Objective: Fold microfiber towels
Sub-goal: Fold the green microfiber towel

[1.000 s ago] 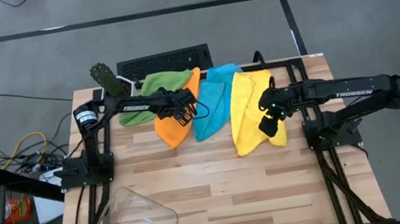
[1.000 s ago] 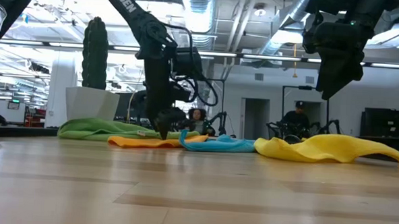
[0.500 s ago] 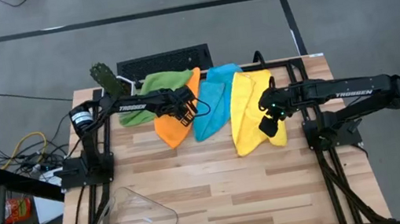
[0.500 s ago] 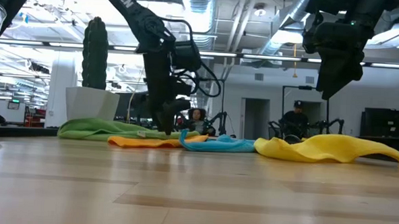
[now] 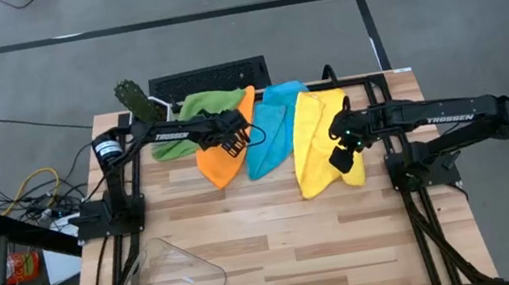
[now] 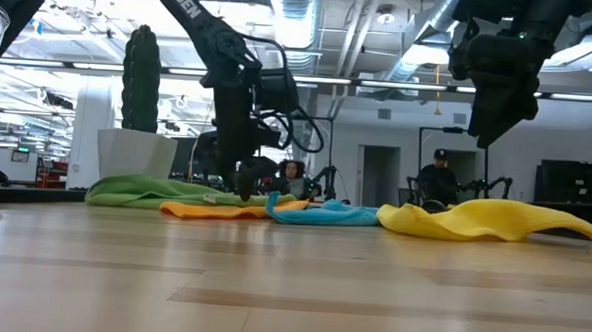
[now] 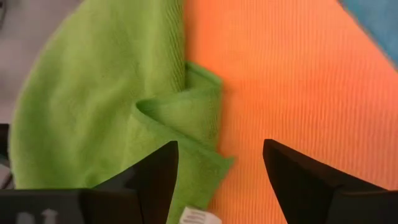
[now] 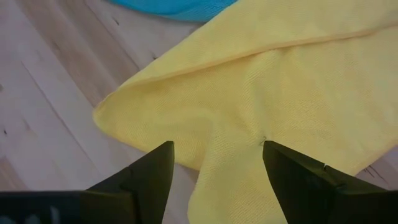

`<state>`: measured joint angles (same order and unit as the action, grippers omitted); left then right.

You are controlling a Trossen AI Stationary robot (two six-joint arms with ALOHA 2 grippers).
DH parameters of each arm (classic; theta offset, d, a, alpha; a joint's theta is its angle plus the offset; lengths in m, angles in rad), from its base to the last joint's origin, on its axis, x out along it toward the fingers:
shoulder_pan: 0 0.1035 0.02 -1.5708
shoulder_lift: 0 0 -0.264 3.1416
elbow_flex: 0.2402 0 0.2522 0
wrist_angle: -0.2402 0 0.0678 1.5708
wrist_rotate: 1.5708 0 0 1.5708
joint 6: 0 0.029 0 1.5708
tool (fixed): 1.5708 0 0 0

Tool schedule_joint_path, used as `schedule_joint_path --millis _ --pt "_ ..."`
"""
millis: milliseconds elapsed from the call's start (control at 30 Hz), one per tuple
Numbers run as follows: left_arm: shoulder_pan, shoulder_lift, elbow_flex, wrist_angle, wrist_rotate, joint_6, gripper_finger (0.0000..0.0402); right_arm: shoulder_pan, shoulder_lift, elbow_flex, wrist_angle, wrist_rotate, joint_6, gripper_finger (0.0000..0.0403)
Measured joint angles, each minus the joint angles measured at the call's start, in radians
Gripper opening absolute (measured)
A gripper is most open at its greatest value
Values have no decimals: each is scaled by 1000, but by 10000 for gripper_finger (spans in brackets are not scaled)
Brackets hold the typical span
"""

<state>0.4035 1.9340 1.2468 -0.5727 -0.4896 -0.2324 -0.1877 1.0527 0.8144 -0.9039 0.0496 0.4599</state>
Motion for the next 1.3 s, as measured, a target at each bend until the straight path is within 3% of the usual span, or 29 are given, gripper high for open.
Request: schedule_joint_path --millis 833,1300 --pt "-7 42 -42 36 -76 34 212 0 0 0 -2 0 1 272" --pt "-10 47 -6 1 -73 52 82 0 0 0 -5 0 2 272"
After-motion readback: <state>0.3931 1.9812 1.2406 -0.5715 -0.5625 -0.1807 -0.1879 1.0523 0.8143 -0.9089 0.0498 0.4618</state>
